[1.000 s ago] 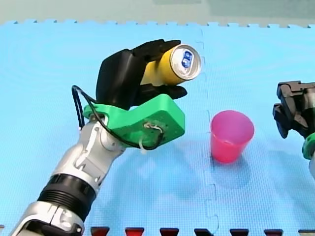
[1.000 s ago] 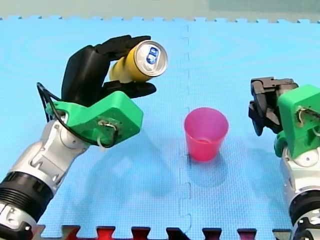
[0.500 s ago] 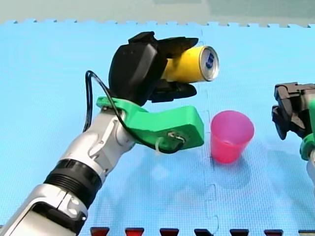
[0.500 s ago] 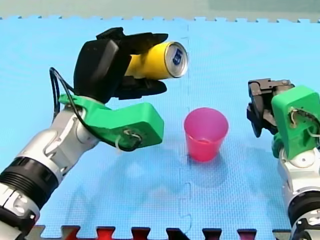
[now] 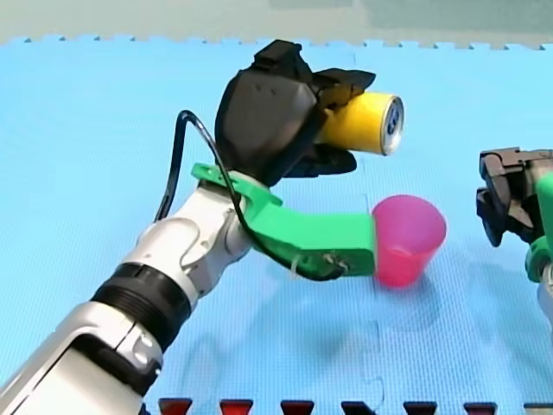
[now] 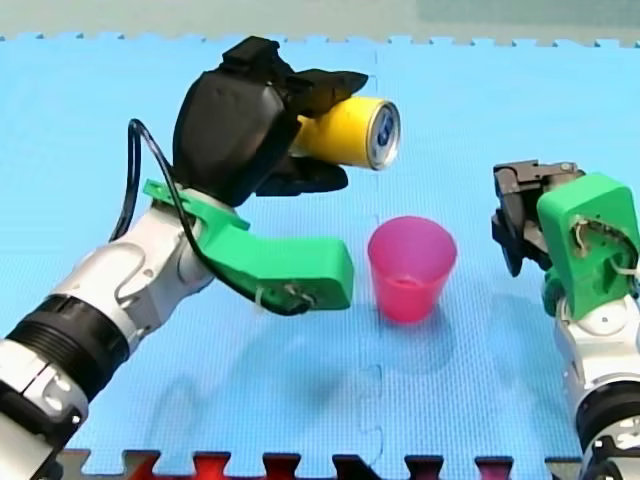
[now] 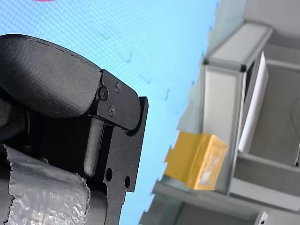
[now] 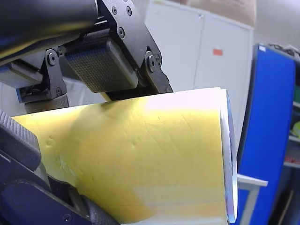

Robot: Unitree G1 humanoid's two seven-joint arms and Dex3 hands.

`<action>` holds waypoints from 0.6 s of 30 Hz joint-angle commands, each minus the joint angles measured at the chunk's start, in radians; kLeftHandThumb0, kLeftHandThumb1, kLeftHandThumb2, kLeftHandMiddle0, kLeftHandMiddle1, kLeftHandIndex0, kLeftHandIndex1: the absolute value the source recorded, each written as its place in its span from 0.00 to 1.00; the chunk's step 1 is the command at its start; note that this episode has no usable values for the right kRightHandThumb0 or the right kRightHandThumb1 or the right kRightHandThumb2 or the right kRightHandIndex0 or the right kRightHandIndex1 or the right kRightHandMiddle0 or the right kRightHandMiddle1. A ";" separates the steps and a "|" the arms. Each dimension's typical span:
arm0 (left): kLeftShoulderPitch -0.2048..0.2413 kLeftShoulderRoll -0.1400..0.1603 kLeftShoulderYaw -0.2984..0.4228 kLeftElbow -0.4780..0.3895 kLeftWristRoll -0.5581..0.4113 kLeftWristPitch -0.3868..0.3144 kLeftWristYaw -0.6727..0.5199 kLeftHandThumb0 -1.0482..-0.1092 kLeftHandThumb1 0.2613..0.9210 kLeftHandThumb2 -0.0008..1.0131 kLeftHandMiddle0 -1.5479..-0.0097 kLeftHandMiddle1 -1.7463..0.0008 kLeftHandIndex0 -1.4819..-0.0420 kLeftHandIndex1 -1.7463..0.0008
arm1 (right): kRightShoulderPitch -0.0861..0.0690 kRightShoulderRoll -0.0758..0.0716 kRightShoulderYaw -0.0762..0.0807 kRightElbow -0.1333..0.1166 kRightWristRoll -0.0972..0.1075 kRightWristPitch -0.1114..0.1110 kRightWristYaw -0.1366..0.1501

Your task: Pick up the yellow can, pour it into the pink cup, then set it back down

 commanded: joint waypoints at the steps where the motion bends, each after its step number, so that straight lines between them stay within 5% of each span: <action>1: -0.019 0.001 -0.018 0.010 0.016 0.020 0.027 0.71 0.83 0.00 0.35 0.32 0.11 0.99 | 0.000 -0.002 -0.001 0.003 0.001 -0.008 -0.001; 7: -0.034 -0.003 -0.044 0.045 0.029 0.051 0.064 0.76 0.83 0.00 0.41 0.18 0.06 0.95 | -0.001 -0.003 0.007 0.002 -0.010 0.001 -0.023; 8: -0.036 -0.002 -0.048 0.046 0.030 0.054 0.067 0.76 0.83 0.00 0.42 0.16 0.09 0.89 | -0.002 -0.003 0.007 0.001 -0.010 0.003 -0.024; 10: -0.039 0.001 -0.055 0.047 0.034 0.062 0.072 0.77 0.83 0.00 0.44 0.11 0.33 0.49 | -0.002 -0.002 0.007 0.001 -0.010 0.005 -0.027; 11: -0.040 0.002 -0.058 0.047 0.036 0.065 0.075 0.77 0.84 0.00 0.44 0.09 0.38 0.40 | -0.002 -0.002 0.007 0.001 -0.010 0.006 -0.028; 15: -0.043 0.006 -0.072 0.044 0.047 0.085 0.089 0.78 0.84 0.00 0.47 0.01 0.50 0.20 | -0.003 -0.001 0.010 0.001 -0.011 0.009 -0.032; 18: -0.044 0.010 -0.083 0.042 0.058 0.101 0.099 0.78 0.85 0.00 0.48 0.00 0.53 0.16 | -0.004 0.000 0.011 0.001 -0.012 0.011 -0.033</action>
